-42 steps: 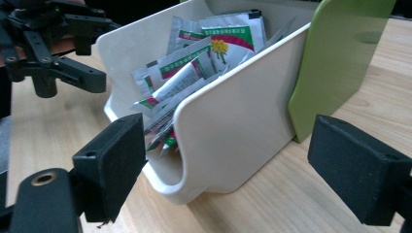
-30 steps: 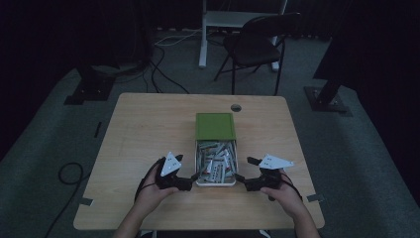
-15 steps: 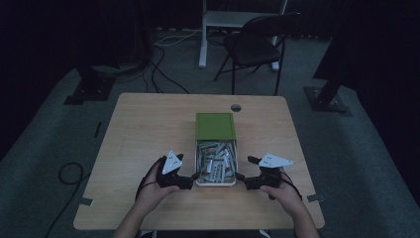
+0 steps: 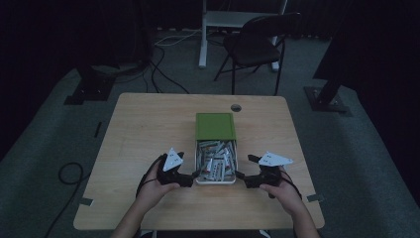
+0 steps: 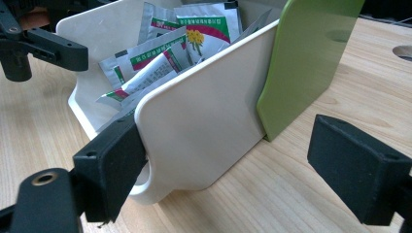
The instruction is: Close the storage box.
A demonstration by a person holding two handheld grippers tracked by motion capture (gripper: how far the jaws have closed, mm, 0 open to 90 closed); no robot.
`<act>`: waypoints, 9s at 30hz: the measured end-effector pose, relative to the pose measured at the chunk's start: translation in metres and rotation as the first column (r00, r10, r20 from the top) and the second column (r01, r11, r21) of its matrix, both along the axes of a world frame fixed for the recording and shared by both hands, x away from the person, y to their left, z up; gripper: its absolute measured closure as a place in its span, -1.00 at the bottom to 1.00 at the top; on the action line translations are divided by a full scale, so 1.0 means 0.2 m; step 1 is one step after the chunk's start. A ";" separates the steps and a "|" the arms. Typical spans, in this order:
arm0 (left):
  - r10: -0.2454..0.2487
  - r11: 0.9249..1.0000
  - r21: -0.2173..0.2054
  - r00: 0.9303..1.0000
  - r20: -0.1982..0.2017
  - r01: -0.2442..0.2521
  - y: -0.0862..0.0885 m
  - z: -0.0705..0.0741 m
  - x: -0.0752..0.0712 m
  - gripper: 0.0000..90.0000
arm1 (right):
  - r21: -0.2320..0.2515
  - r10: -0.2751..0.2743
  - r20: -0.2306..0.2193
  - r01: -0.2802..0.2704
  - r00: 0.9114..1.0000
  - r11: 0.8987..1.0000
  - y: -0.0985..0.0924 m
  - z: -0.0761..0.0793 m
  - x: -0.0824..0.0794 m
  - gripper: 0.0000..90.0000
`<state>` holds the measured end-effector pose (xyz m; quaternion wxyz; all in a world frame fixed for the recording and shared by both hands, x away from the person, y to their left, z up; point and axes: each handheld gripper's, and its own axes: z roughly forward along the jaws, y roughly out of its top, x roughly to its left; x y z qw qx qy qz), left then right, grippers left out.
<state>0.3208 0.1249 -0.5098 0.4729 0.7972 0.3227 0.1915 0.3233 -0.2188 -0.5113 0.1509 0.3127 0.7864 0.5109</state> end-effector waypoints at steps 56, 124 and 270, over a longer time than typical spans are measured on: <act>0.024 1.000 -0.015 1.000 -0.011 -0.024 0.00 0.02 0.12 -0.79 | 0.028 -0.057 -0.003 0.057 0.998 0.998 0.01 0.04 0.11 -0.71; 0.088 0.996 0.001 0.996 -0.013 -0.088 -0.02 0.04 0.32 -0.79 | 0.000 -0.141 0.001 0.141 0.990 0.990 0.04 0.05 0.30 -0.72; 0.568 0.823 0.105 0.816 -0.106 -0.559 0.80 -0.10 -0.08 -0.79 | -0.100 -0.190 -0.095 0.180 0.977 0.978 -0.18 -0.21 -0.06 -0.71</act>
